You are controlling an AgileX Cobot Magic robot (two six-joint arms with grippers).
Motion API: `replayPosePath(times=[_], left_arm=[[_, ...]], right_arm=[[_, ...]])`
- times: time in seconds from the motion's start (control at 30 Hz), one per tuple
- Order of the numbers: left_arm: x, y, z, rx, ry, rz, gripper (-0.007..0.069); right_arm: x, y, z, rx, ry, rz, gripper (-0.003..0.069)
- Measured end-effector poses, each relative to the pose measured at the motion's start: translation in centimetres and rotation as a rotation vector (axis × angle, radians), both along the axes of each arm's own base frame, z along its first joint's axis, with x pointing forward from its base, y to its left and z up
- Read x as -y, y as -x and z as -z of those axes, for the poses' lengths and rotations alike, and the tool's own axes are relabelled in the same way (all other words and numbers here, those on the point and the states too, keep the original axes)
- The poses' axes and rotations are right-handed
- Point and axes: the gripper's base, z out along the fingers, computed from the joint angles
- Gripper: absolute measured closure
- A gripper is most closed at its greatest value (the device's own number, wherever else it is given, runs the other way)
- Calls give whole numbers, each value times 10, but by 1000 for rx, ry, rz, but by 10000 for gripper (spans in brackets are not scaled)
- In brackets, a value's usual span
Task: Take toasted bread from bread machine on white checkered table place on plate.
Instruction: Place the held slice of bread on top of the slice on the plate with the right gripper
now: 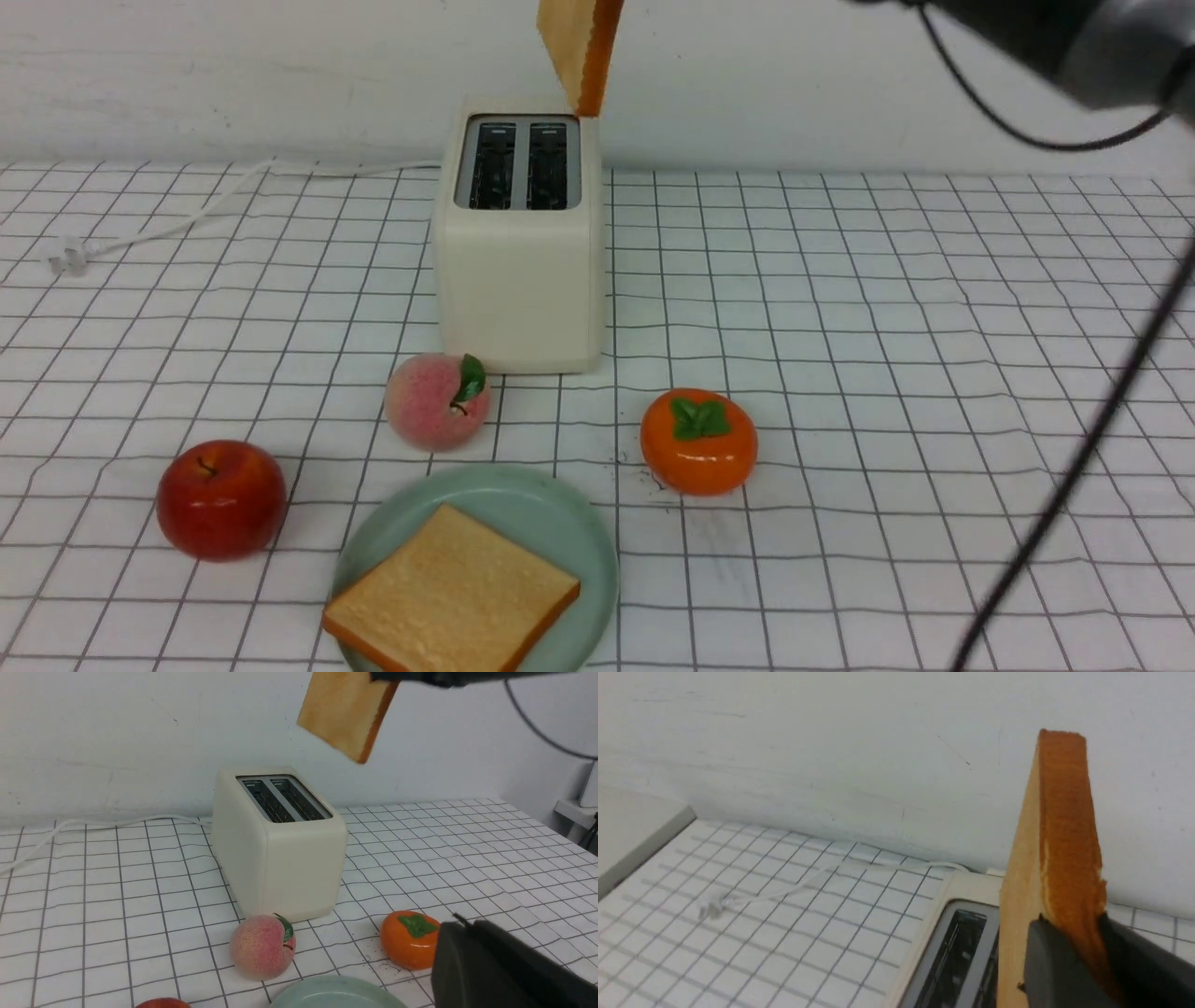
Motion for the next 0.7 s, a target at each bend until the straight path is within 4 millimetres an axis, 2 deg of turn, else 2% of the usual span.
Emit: replayPosePath(times=[0.03, 0.1, 0.17, 0.27, 0.33, 0.4, 0.53, 0.57, 0.63, 0.7], left_arm=[[0, 0, 1, -12, -4, 5, 638], [1, 1, 3, -31, -12, 14, 638], [2, 1, 5, -54, -20, 24, 638], [3, 2, 7, -77, -29, 34, 638], [3, 3, 9, -98, -37, 43, 638], [4, 4, 12, -127, -48, 56, 638], [5, 5, 16, -166, -62, 73, 638], [5, 5, 16, -168, -63, 74, 638], [5, 6, 17, -180, -68, 79, 638], [6, 6, 18, -186, -70, 82, 638]], right_arm=[[10, 23, -14, -41, 72, -59, 568], [23, 48, -24, -120, 158, -148, 568], [38, 67, -24, -225, 211, -237, 568], [55, 81, -15, -343, 218, -340, 568], [63, 88, -1, -404, 183, -437, 568], [60, 93, 17, -465, 134, -521, 568], [40, 94, 63, -538, -10, -673, 568], [39, 94, 66, -541, -18, -677, 568], [26, 86, 98, -572, -106, -699, 568], [16, 78, 121, -600, -161, -708, 568]])
